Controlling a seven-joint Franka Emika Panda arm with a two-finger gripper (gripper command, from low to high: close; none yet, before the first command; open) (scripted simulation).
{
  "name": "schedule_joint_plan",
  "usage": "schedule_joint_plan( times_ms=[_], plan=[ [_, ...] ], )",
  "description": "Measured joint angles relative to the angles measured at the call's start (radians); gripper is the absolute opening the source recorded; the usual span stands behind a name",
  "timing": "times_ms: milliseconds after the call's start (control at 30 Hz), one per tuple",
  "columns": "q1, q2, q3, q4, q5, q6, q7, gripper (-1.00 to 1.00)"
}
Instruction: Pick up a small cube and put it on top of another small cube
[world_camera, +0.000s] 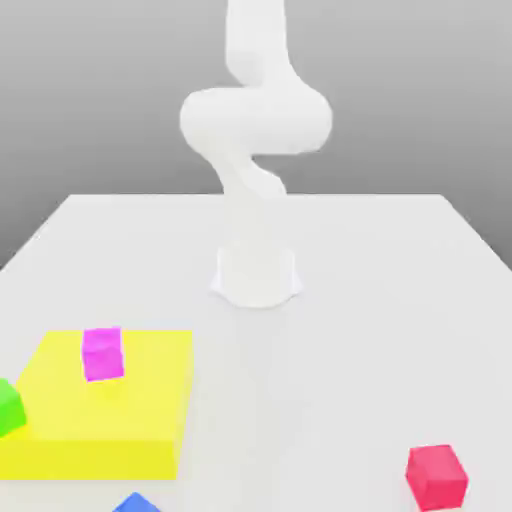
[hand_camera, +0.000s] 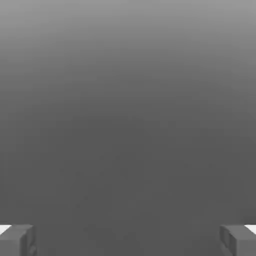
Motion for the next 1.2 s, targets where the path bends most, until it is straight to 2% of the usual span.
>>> schedule_joint_plan(
  times_ms=[633,967,1133,1167,1200],
  plan=[
    [-0.126,0.695,-0.018,0.043,-0.018,0.188,0.243,0.0],
    [-0.161,1.058,-0.047,0.066,0.028,0.286,0.332,0.0],
    [-0.175,1.239,-0.039,0.098,0.048,0.401,0.334,0.0],
    [-0.175,1.259,-0.038,0.103,0.051,0.417,0.332,-1.0],
    [-0.175,1.259,-0.038,0.103,0.051,0.417,0.332,-1.0]
  ],
)
